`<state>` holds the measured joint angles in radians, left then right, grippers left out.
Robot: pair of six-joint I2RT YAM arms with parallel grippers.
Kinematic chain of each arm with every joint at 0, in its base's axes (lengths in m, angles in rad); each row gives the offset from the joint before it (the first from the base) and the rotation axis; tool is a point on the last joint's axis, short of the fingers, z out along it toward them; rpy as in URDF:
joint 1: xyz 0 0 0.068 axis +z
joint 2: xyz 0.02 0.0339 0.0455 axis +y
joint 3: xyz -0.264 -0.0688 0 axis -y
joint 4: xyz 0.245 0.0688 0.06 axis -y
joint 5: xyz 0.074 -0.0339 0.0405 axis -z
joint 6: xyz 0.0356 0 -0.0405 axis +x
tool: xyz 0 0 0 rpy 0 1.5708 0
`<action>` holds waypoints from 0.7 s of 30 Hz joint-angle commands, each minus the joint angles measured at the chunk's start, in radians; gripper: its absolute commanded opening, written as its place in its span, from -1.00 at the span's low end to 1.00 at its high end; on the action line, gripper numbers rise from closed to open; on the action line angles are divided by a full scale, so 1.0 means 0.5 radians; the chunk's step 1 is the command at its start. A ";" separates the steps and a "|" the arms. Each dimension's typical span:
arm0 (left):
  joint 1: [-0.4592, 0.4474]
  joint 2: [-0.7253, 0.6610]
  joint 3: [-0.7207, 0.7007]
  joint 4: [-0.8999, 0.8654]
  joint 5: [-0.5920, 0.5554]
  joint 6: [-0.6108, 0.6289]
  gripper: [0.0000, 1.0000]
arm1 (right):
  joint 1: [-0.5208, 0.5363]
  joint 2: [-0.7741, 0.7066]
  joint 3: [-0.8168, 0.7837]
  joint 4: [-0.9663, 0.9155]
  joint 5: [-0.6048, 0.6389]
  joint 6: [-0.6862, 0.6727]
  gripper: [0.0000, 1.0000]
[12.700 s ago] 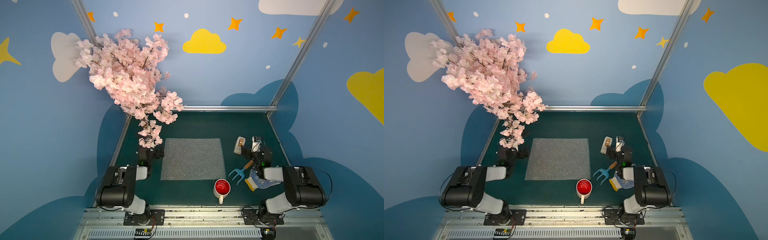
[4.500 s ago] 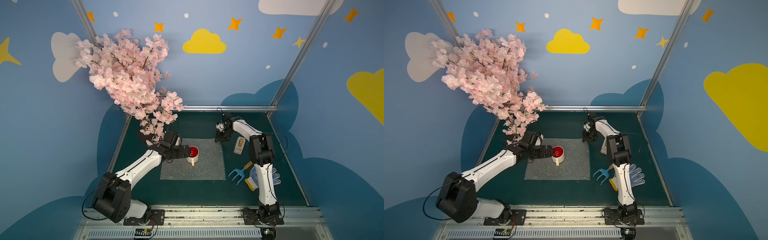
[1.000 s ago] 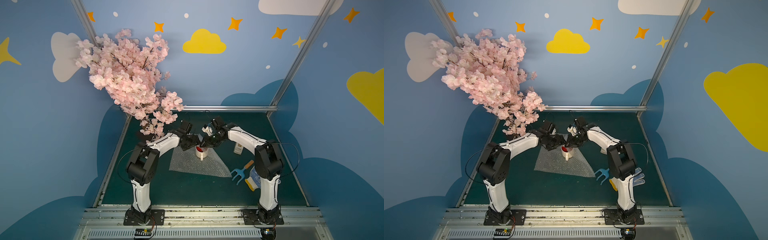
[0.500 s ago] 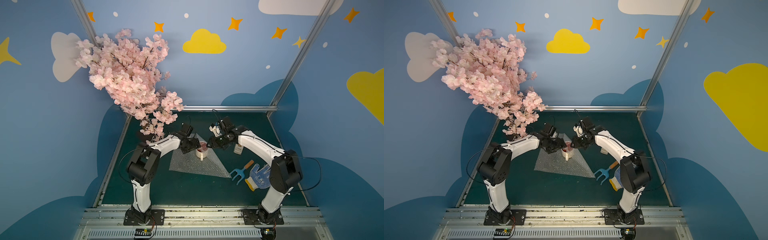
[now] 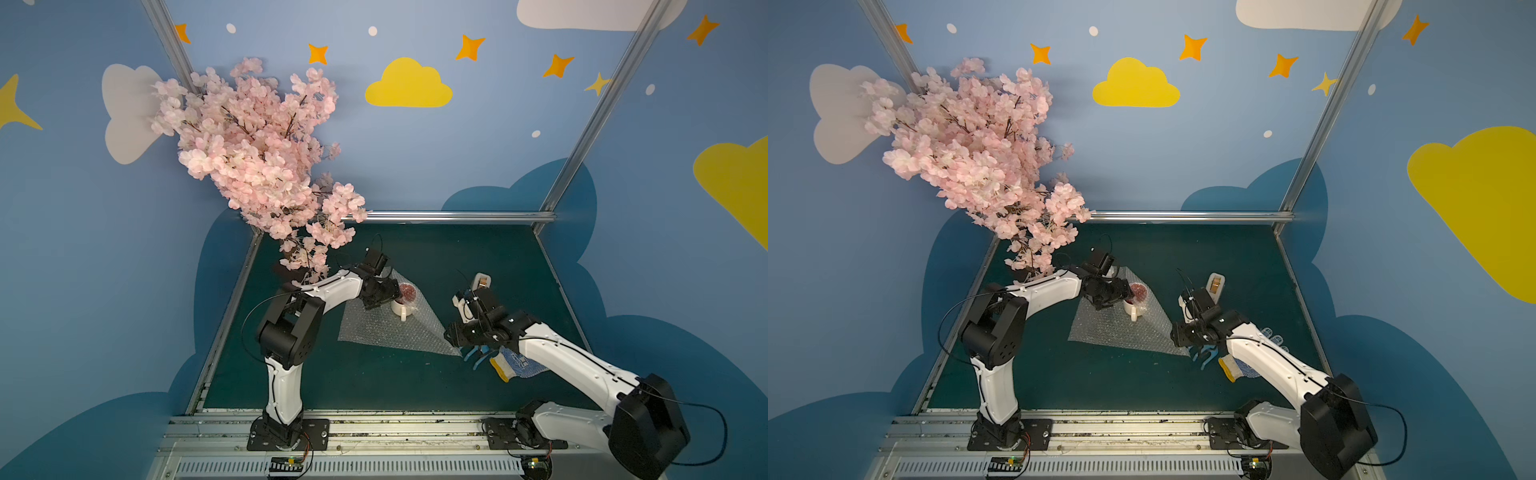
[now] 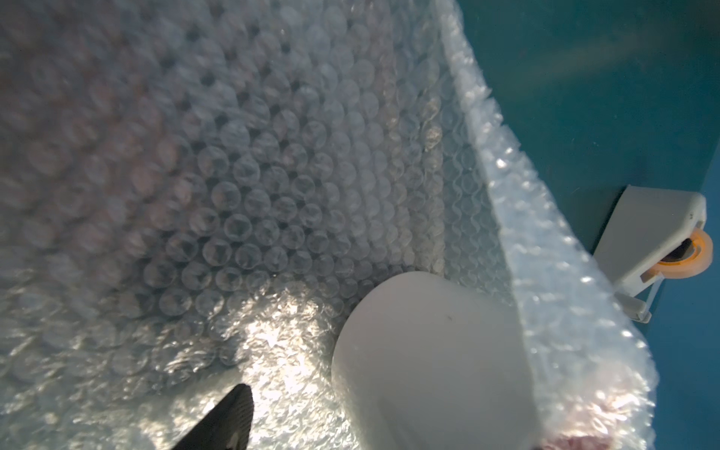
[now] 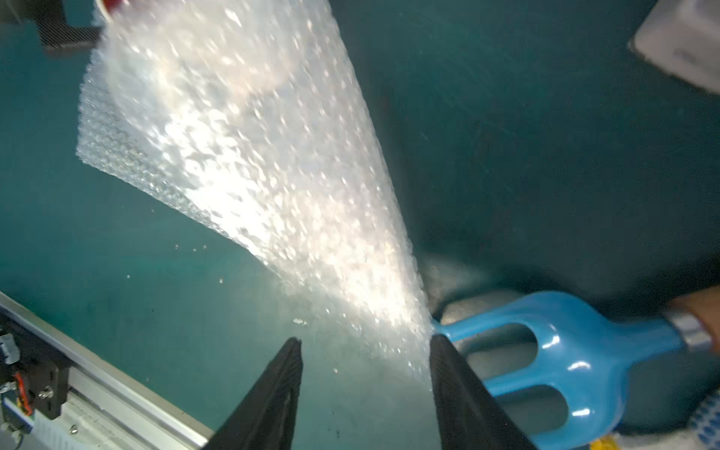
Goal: Wrap mugs in bubble wrap
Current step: Wrap the mug in bubble wrap.
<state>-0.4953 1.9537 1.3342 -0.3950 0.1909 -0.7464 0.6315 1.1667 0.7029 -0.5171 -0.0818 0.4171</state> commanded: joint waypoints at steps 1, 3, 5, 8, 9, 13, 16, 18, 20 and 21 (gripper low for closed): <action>-0.008 0.050 0.052 -0.067 0.009 0.032 0.68 | 0.104 -0.118 -0.190 0.261 0.153 0.131 0.08; -0.006 0.049 0.056 -0.072 0.009 0.033 0.68 | 0.173 -0.123 -0.269 0.313 0.266 0.189 0.08; -0.009 0.050 0.057 -0.072 0.011 0.033 0.68 | 0.215 -0.092 -0.296 0.309 0.391 0.236 0.07; -0.007 0.051 0.062 -0.075 0.014 0.034 0.68 | 0.241 -0.038 -0.321 0.350 0.466 0.256 0.04; -0.007 0.052 0.062 -0.075 0.015 0.036 0.68 | 0.249 -0.015 -0.316 0.353 0.483 0.262 0.03; -0.008 0.050 0.068 -0.078 0.016 0.039 0.68 | 0.259 0.062 -0.302 0.342 0.544 0.275 -0.03; -0.009 0.050 0.075 -0.075 0.020 0.035 0.68 | 0.260 0.116 -0.301 0.333 0.552 0.285 -0.09; -0.010 0.051 0.080 -0.077 0.020 0.033 0.68 | 0.262 0.135 -0.313 0.340 0.544 0.297 -0.14; -0.014 0.053 0.083 -0.078 0.020 0.034 0.68 | 0.262 0.134 -0.324 0.345 0.541 0.305 -0.22; -0.013 0.056 0.084 -0.080 0.019 0.034 0.68 | 0.263 0.131 -0.326 0.344 0.541 0.310 -0.28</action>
<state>-0.4969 1.9602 1.3472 -0.4091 0.1909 -0.7441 0.7567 1.2263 0.5472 -0.3492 0.1753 0.5537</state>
